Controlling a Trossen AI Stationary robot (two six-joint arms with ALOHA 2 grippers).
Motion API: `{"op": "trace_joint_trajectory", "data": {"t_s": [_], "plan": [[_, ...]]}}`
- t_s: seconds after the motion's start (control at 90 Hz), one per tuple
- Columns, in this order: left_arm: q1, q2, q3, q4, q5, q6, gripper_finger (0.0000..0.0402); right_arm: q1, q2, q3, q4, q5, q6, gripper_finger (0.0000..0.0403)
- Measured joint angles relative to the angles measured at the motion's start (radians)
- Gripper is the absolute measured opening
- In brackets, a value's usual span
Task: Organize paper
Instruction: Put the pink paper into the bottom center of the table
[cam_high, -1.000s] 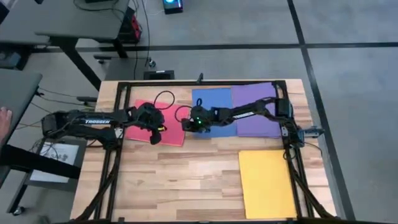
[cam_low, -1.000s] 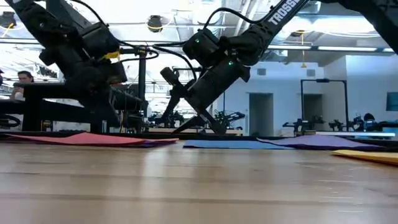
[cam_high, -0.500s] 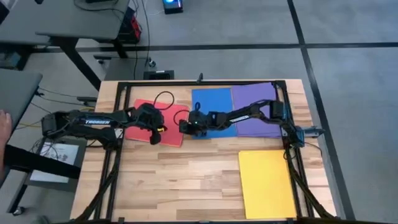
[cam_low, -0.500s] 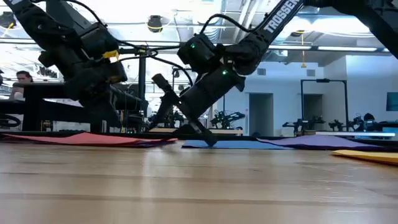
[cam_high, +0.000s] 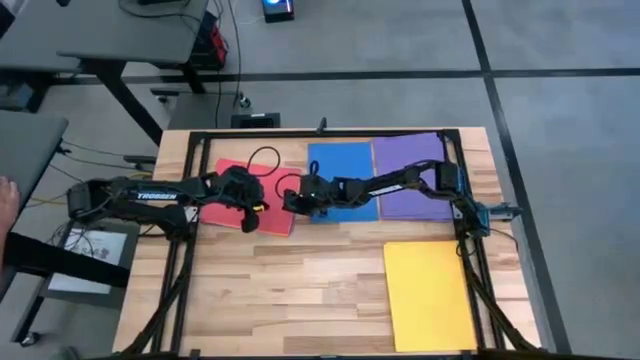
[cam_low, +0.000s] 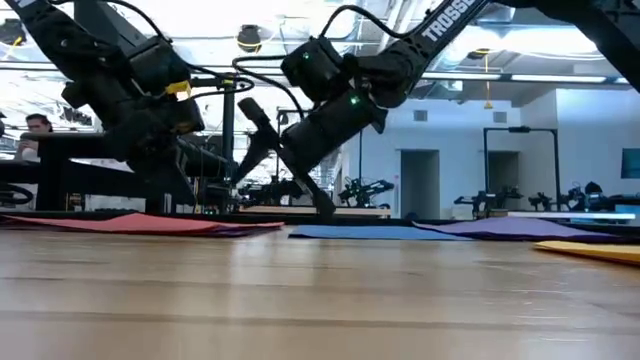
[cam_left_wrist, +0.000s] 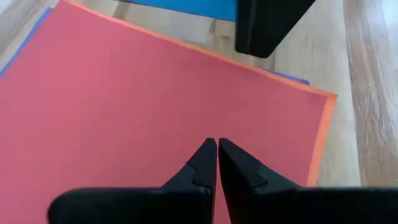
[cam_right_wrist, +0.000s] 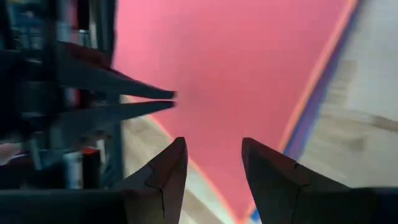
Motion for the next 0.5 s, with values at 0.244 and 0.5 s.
{"op": "trace_joint_trajectory", "data": {"t_s": [0.244, 0.5], "plan": [[0.0, 0.0, 0.0, 0.004, 0.0, -0.015, 0.0001, 0.001, 0.001, 0.0, -0.059, 0.059, 0.005, 0.0145], [0.0, 0.057, -0.017, 0.07, 0.0, 0.007, 0.0001, 0.006, 0.001, 0.0, -0.041, 0.085, 0.005, 0.0145]]}}
